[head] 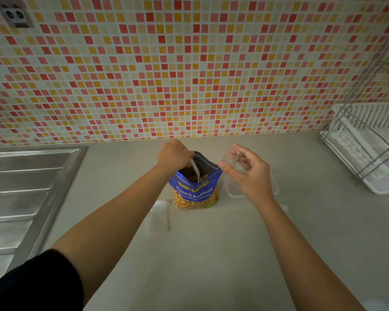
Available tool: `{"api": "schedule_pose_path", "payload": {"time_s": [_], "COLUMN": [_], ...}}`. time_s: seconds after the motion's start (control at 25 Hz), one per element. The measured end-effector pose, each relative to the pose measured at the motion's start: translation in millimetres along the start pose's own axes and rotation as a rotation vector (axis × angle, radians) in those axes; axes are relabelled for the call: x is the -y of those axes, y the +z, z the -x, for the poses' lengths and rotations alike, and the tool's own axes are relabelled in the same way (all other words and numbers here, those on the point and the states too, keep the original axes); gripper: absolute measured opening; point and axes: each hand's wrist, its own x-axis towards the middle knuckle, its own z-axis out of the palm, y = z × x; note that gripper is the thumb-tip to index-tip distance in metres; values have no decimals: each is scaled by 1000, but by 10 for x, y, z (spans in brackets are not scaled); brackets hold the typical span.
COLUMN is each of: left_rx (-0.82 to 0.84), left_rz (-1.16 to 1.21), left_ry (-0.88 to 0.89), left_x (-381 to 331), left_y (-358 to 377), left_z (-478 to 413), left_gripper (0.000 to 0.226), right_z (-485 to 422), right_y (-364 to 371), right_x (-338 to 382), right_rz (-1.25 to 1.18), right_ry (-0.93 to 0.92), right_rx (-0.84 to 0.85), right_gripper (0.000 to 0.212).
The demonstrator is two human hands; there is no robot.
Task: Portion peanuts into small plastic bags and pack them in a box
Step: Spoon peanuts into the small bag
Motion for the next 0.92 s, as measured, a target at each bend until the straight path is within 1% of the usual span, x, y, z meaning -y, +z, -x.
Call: {"api": "schedule_pose_path", "payload": {"time_s": [0.24,0.4,0.52,0.68,0.8,0.92], "left_rx": [-14,-8,-7,-4,-16,-71], "left_rz": [337,506,626,733,762,801], "left_ry": [-93,-156,-231,-292,-271,-261], "left_x": [171,276,430,641,690,582], "left_y": [-152,-261,-339,-370,-414,-587], "left_z": [-22,-32,-86,-143,-155,-171], "left_gripper": [26,20,20,23,22,16], "right_z": [-24,-51,-63,-90,-91,-105], "right_y": [28,60,86,108,156,243], "right_x": [2,6,14,24,22,43], "right_rz": [53,80,102,246,403,505], "right_ry": [-15,-29,-37,-104,-171,-190], "right_rx": [6,23,38,85,133,165], "right_gripper": [61,60,60,62,64,67]}}
